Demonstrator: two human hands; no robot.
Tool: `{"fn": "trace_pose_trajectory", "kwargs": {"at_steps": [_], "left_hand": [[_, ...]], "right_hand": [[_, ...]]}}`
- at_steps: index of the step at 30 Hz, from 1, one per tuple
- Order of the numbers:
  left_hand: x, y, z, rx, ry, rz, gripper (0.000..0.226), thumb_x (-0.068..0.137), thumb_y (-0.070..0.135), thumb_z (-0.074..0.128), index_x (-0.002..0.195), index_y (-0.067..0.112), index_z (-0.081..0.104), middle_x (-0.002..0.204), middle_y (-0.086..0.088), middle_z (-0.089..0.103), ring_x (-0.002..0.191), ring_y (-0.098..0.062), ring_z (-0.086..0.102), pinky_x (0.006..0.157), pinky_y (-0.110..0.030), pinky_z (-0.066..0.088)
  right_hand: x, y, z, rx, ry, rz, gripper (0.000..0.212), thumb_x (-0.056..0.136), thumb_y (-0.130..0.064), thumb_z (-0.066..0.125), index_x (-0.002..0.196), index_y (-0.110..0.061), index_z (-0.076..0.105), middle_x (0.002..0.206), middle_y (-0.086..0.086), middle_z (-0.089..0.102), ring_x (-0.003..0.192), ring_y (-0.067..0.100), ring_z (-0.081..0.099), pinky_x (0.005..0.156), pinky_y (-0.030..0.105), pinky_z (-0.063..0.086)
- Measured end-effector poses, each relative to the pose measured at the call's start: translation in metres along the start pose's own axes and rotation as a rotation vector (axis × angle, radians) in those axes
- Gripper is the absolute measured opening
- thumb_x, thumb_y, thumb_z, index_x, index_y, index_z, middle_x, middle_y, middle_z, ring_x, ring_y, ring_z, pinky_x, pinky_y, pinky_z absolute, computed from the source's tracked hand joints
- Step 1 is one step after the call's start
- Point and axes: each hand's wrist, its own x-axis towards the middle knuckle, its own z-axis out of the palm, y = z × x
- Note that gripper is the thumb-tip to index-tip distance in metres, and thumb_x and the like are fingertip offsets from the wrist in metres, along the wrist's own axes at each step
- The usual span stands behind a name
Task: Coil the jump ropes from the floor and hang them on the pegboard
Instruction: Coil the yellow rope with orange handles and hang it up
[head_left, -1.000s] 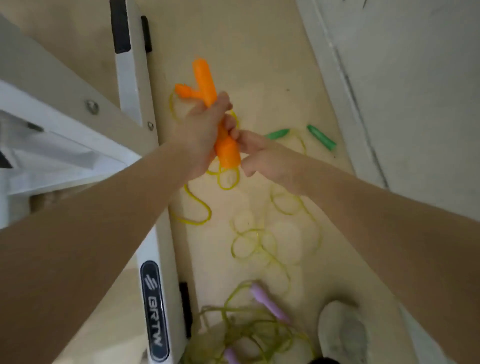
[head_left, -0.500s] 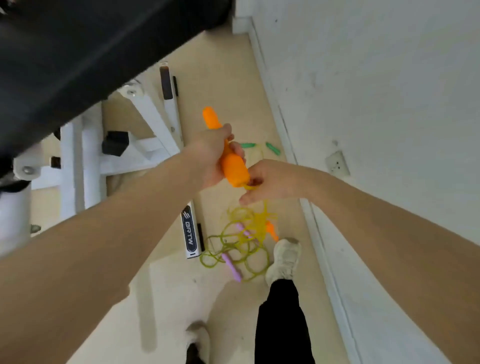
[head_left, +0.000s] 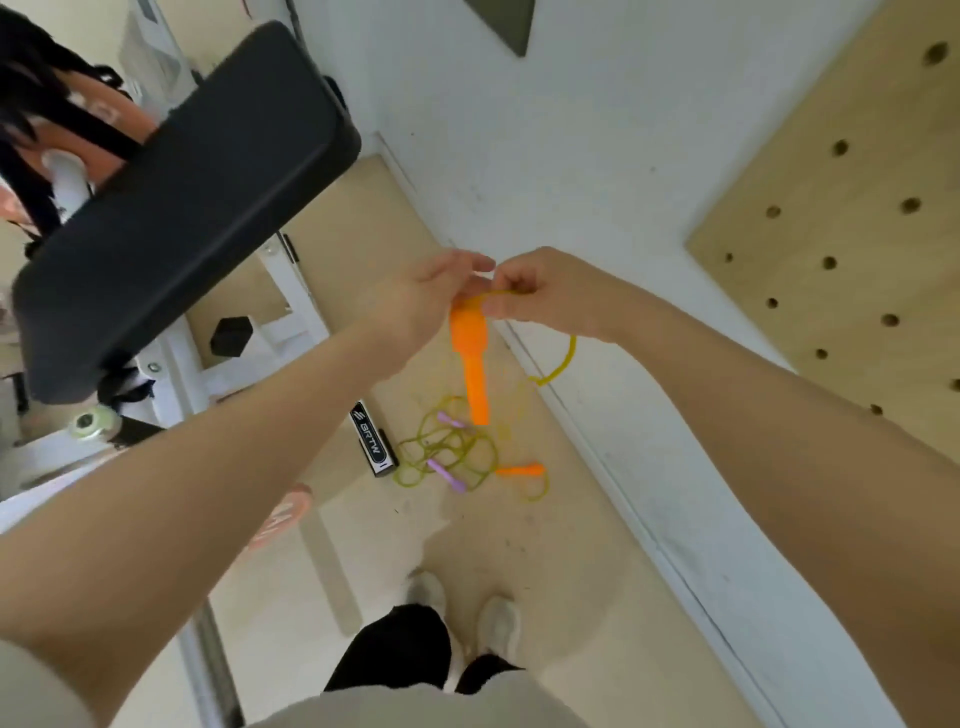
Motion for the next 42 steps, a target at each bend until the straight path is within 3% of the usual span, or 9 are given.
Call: {"fn": "trace_pose_trajectory", "kwargs": {"at_steps": [3,6,9,17,24,30,35,38,42], "left_hand": [[-0.046,0.015,0.023,-0.086,-0.151,0.054,0.032,0.102,0.029,0.031,0.097,0.011,0.058,0.056,0.006,0.060,0.053,-0.008,0.056,0.051,-0.021,0.044],[-0.076,0.030,0.026,0.061,-0.236,0.081,0.043,0.097,0.044,0.040,0.082,0.009,0.060,0.040,0.006,0.048,0.039,-0.008,0.044,0.041,-0.020,0.037],[-0.105,0.048,0.020,0.208,-0.440,0.135,0.045,0.090,0.050,0.050,0.064,0.014,0.056,0.039,0.006,0.044,0.036,-0.007,0.040,0.041,-0.019,0.035],[-0.179,0.036,-0.017,0.867,-0.811,0.545,0.028,0.085,0.047,0.059,0.086,0.020,0.064,0.055,0.004,0.051,0.041,-0.009,0.048,0.046,-0.021,0.040],[-0.255,0.042,0.012,0.807,-0.910,0.816,0.031,0.098,0.031,0.041,0.085,0.016,0.065,0.056,0.005,0.055,0.052,-0.003,0.050,0.058,-0.024,0.040],[-0.323,0.069,0.035,0.445,-0.957,0.854,0.020,0.099,0.022,0.040,0.109,0.026,0.057,0.069,0.001,0.052,0.060,-0.009,0.048,0.056,-0.025,0.041],[-0.367,0.058,0.052,1.373,-0.645,1.020,0.048,0.096,0.054,0.026,0.094,0.012,0.050,0.083,-0.006,0.050,0.076,-0.026,0.049,0.065,-0.032,0.036],[-0.378,0.055,0.048,0.974,-0.993,0.706,0.053,0.099,0.047,0.024,0.086,0.009,0.058,0.057,-0.002,0.044,0.049,-0.020,0.046,0.057,-0.030,0.037],[-0.406,0.071,0.038,0.094,-1.324,0.427,0.036,0.098,0.015,0.033,0.082,0.003,0.062,0.044,0.006,0.028,0.037,-0.012,0.030,0.046,-0.022,0.032]], "right_hand": [[-0.044,-0.021,0.004,0.053,0.080,0.001,0.016,0.084,-0.013,0.063,0.076,0.000,0.063,0.068,0.008,0.062,0.066,0.010,0.056,0.071,0.030,0.043],[-0.088,-0.041,0.009,-0.057,0.192,0.071,0.016,0.081,-0.017,0.062,0.072,-0.004,0.062,0.066,0.004,0.055,0.061,0.005,0.047,0.062,0.029,0.039],[-0.135,-0.060,0.024,0.030,0.235,0.140,0.021,0.079,-0.015,0.059,0.060,-0.014,0.052,0.061,0.000,0.047,0.046,0.000,0.040,0.051,0.021,0.036],[-0.249,-0.093,0.121,-0.210,0.245,0.650,0.030,0.081,-0.026,0.065,0.060,-0.014,0.048,0.058,-0.003,0.049,0.056,0.013,0.044,0.055,0.027,0.032],[-0.356,-0.138,0.158,-0.091,0.785,1.032,0.048,0.084,-0.053,0.057,0.081,-0.007,0.049,0.066,0.008,0.045,0.051,0.023,0.044,0.047,0.027,0.034],[-0.419,-0.170,0.186,0.690,1.193,0.761,0.047,0.083,-0.056,0.058,0.096,-0.011,0.059,0.059,-0.002,0.034,0.048,0.012,0.033,0.062,0.028,0.055],[-0.458,-0.185,0.198,0.347,1.144,0.596,0.008,0.086,-0.009,0.063,0.079,-0.010,0.061,0.055,0.000,0.032,0.048,0.014,0.024,0.044,0.024,0.021],[-0.488,-0.203,0.195,0.463,0.924,0.386,0.007,0.086,-0.008,0.062,0.085,-0.003,0.066,0.047,-0.004,0.030,0.044,0.011,0.025,0.047,0.021,0.035],[-0.491,-0.194,0.205,0.766,1.109,0.058,0.018,0.090,-0.021,0.056,0.076,-0.011,0.063,0.048,-0.008,0.033,0.047,0.011,0.037,0.063,0.026,0.050]]}}
